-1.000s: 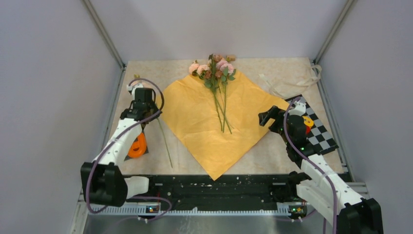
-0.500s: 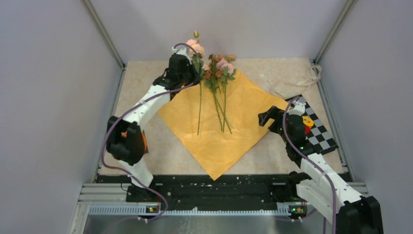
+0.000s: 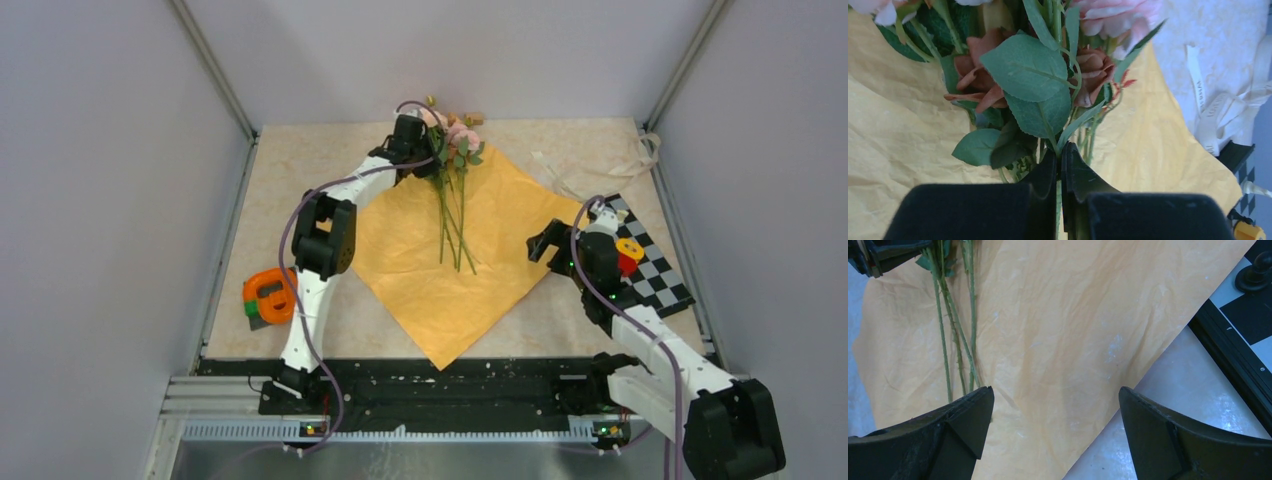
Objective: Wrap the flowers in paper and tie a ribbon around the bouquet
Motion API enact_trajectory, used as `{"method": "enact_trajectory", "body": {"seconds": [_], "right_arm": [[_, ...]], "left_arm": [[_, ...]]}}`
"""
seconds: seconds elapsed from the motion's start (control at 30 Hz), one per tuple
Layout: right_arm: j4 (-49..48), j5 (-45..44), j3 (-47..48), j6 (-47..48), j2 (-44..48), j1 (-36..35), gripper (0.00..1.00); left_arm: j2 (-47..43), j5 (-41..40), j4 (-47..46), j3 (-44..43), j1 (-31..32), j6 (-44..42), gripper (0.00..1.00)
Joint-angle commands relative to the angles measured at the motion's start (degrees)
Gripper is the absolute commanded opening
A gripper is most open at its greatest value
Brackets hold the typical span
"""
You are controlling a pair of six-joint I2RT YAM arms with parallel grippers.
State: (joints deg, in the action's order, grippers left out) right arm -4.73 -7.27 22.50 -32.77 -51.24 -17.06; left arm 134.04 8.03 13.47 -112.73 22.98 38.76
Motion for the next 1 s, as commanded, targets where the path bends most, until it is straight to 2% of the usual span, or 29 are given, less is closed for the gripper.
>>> {"method": "enact_trajectory", "body": {"seconds": [0.0,0.07,0.23,0.43,0.57,0.6,0.67,0.97], "right_arm": [[-1.7,-1.4,2.4,1.3,-1.6,0.4,0.99],[-1.8,-1.6,2.4,1.3,-2.1,0.4,0.99],[-1.2,-2.0,2.9,1.7,-2.3,0.4,0.99],[0.3,-0.3,4.3,3.9,-1.6,0.4,0.99],[1.8,4.7,5.8,5.0,-1.1,0.4,0.99],[2.1,5.5,6.0,5.0,-0.9,0.4,0.99],[2.7,6.8,5.9,4.8,-0.2,0.4,0.99],[6.8,12.0,4.4,4.8,6.1,-1.0,0.99]], "left_arm": [[2.3,-0.4,-2.4,-3.6,0.0,1.9,0.03],[2.6,-0.4,-2.4,-3.6,-0.1,1.2,0.14],[1.5,0.8,-1.6,-3.2,0.0,-0.8,0.31],[-4.3,3.6,-3.6,1.7,0.1,-1.9,0.57],[-10.4,4.2,-5.2,8.3,0.5,-2.7,0.82],[-11.9,4.5,-5.4,9.8,0.6,-2.9,0.96],[-14.9,5.0,-5.3,12.3,0.8,-3.4,0.99],[-27.0,3.4,1.4,21.3,2.3,-4.7,0.99]]}}
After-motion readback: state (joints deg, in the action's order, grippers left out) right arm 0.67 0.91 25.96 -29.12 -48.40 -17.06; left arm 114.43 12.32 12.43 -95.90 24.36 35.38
